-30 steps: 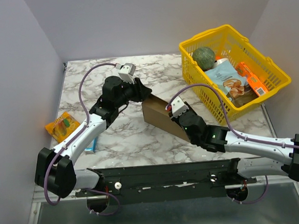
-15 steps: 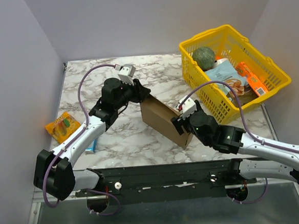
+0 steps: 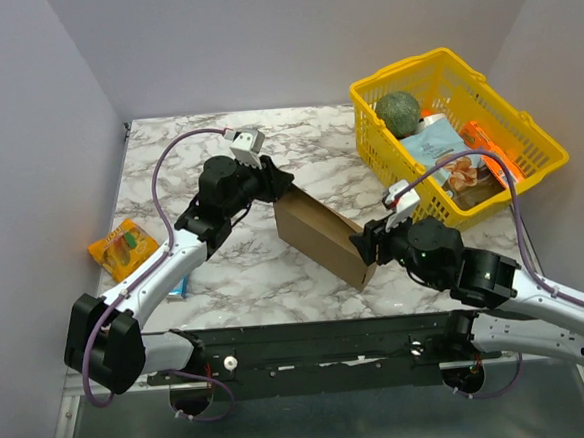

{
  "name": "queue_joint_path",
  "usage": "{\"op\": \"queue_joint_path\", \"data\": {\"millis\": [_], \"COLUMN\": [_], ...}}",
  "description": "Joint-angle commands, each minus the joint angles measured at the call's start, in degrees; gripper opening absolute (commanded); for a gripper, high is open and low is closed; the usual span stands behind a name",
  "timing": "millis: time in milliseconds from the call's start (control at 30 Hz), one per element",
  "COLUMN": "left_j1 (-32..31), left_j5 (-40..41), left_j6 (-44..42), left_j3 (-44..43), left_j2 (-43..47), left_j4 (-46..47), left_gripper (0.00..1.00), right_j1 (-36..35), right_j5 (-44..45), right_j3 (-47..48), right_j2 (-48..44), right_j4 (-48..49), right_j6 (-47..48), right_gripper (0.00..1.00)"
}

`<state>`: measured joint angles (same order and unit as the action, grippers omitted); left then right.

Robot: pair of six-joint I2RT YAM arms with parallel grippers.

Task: Fold the paper box

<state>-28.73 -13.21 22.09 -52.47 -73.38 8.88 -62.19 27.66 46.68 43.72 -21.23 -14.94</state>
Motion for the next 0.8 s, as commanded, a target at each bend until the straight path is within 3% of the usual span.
{"op": "queue_joint_path", "data": {"millis": [0,133,233,767], "left_j1": [-0.27,-0.62,-0.80,-2.03], "left_j5": [3.90,4.51,4.77,6.97], "left_j6": [-2.66,-2.66,-2.66,-2.40], "left_j3": [4.30,4.48,4.48,7.02], "left_j2": [-2.38,-2.11,-2.11,-1.15], "left_j4": [-13.37,-13.37,-13.37,-11.88], "left_gripper": [0.38,0.38,0.38,0.38], "right_j1": [-0.38,-0.38,-0.38,-0.73], "right_j5": [-2.96,-5.15,-6.47,-8.77], "right_j3": [1.23,0.52,-0.18,-4.57], "right_j2": [0.22,-0.74,-1.01,2.50], "right_j4": [-5.31,-5.57,-5.31,-8.73], "right_j6": [-4.66,-7.03,-8.52,-13.18], "right_gripper": [0.55,0.37,0.30,0.21]}}
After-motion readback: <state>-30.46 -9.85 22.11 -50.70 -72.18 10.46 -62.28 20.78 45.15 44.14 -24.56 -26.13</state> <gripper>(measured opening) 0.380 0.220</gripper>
